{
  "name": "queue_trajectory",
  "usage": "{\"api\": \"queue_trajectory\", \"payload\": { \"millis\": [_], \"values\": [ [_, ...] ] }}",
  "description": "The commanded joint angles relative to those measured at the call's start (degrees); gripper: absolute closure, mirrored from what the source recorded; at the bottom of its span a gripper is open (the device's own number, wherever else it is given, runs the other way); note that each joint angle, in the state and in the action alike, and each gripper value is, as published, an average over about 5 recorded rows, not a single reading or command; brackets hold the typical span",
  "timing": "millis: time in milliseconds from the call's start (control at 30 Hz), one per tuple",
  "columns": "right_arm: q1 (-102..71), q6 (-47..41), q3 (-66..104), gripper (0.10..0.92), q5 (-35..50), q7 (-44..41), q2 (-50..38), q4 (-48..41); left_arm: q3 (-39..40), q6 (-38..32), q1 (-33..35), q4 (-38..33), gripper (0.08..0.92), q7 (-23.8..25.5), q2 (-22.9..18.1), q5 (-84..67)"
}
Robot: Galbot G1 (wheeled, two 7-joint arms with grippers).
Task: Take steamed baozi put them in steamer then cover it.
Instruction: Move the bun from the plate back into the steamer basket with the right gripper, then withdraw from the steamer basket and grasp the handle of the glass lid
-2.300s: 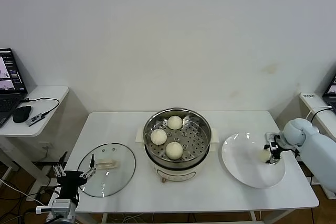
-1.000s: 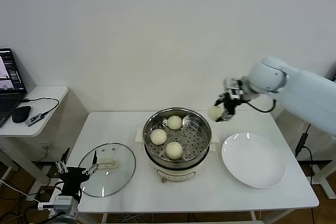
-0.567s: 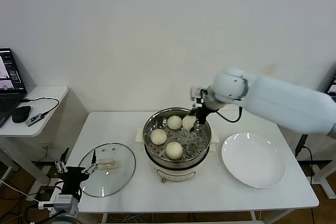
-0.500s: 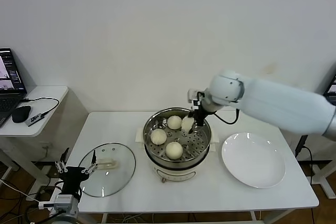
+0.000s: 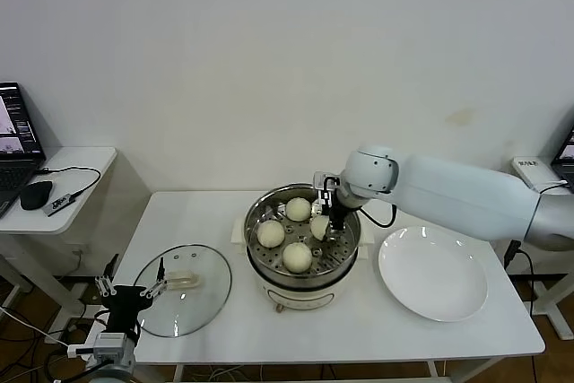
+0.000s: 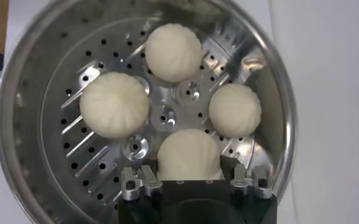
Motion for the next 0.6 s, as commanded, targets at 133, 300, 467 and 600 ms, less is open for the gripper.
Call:
{"api": "queue_trajectory", "payload": {
  "millis": [133, 300, 467, 600],
  "values": [
    [-1.5, -0.7, 0.7, 0.363, -2.0, 0.8, 0.6, -1.0, 0.1, 0.0, 0.1, -0.3, 0.177, 0.0, -0.2, 0.2],
    [-0.5, -0.7, 2.4, 0.242, -1.0, 0.2, -1.0, 0.8, 0.1, 0.1, 0.1, -0.5, 0.177, 0.0, -0.2, 0.3],
    [0.7, -0.6, 6.3, 0.204, 1.4, 0.9, -4.1, 4.9, 0.3, 0.1, 0.0, -0.5, 0.177, 0.0, -0.3, 0.3],
    [-0.5, 0.1, 10.1, 0.203, 5.0, 9.2, -7.8, 10.6, 0.3, 0.0, 0.1, -0.8, 0.177, 0.0, 0.0, 0.2]
  ]
}}
